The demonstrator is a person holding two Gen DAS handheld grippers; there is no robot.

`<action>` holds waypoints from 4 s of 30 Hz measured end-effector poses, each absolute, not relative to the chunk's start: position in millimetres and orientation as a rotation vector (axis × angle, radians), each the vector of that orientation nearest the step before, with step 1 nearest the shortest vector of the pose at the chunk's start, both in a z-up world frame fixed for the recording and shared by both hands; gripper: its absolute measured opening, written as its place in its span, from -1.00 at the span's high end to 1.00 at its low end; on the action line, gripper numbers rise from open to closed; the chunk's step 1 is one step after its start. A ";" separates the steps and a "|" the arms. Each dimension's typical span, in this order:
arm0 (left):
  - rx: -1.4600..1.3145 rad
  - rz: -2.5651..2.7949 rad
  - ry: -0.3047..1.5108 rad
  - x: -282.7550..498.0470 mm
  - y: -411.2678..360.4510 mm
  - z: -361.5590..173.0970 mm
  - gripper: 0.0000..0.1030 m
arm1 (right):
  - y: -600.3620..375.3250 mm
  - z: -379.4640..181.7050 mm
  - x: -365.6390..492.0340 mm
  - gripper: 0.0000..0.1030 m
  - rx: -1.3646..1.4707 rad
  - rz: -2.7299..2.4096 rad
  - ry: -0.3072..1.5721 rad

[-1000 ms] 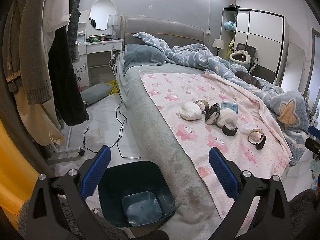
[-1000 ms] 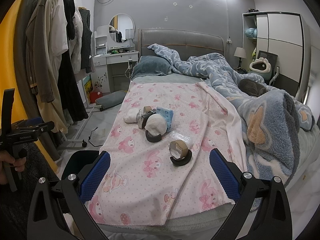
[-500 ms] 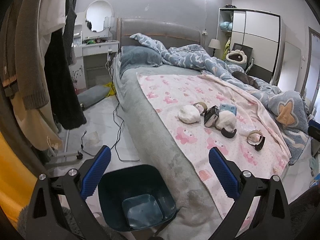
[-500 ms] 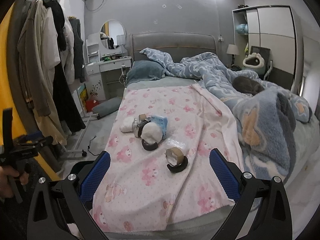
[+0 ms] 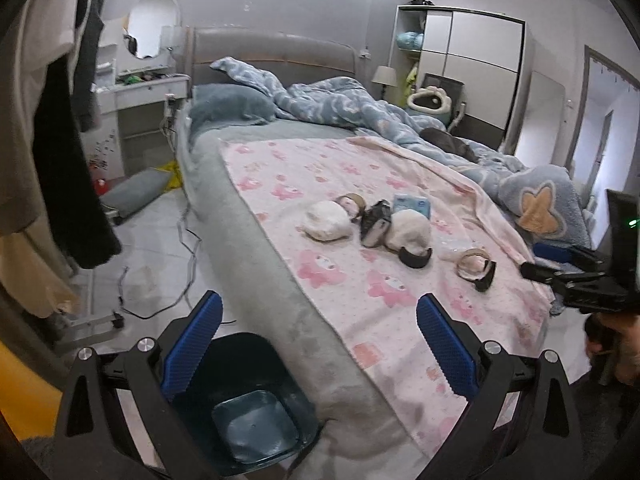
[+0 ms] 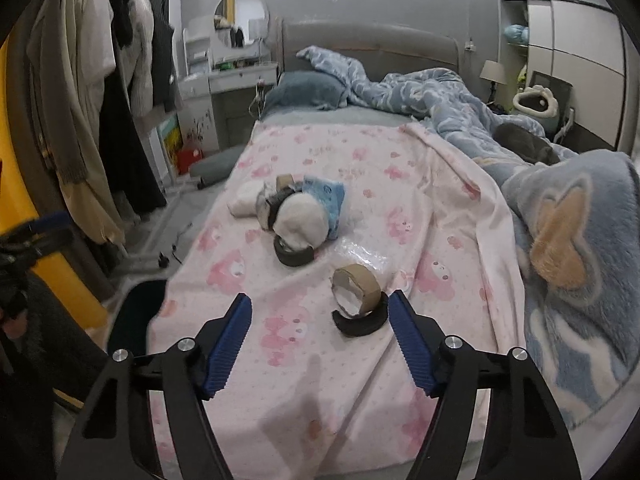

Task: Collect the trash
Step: 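Reach the right tool to the cardboard tape roll and close on it, then lift the tape roll with the right tool and carry it toward the bin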

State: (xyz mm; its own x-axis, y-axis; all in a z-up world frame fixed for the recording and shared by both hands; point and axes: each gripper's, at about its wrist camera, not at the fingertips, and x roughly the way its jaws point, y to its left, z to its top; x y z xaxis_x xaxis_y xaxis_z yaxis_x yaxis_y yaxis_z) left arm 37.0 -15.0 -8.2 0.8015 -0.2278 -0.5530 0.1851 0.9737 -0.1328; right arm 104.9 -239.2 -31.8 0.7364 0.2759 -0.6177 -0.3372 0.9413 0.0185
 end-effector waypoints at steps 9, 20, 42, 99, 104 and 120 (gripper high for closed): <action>-0.052 -0.318 0.610 66.5 -35.0 -12.1 -0.91 | -239.5 -53.0 143.8 -0.39 -0.170 0.372 0.734; -0.025 -0.370 0.638 108.8 -65.9 -23.3 -0.92 | -251.4 -77.6 161.4 -0.39 -0.184 0.395 0.788; -0.010 -0.430 0.711 165.4 -133.6 -63.8 -0.91 | -260.6 -89.6 168.8 0.06 -0.191 0.460 0.811; 0.005 -0.224 0.850 178.1 -20.7 -83.5 0.06 | -118.3 -25.8 205.6 0.06 0.012 0.693 0.687; -0.052 -0.177 0.936 178.1 19.3 -100.9 0.05 | -92.4 -31.4 214.3 0.06 0.024 0.730 0.721; -0.116 -0.054 1.219 167.2 100.2 -166.8 0.04 | -4.0 -49.3 226.9 0.06 0.009 0.810 0.827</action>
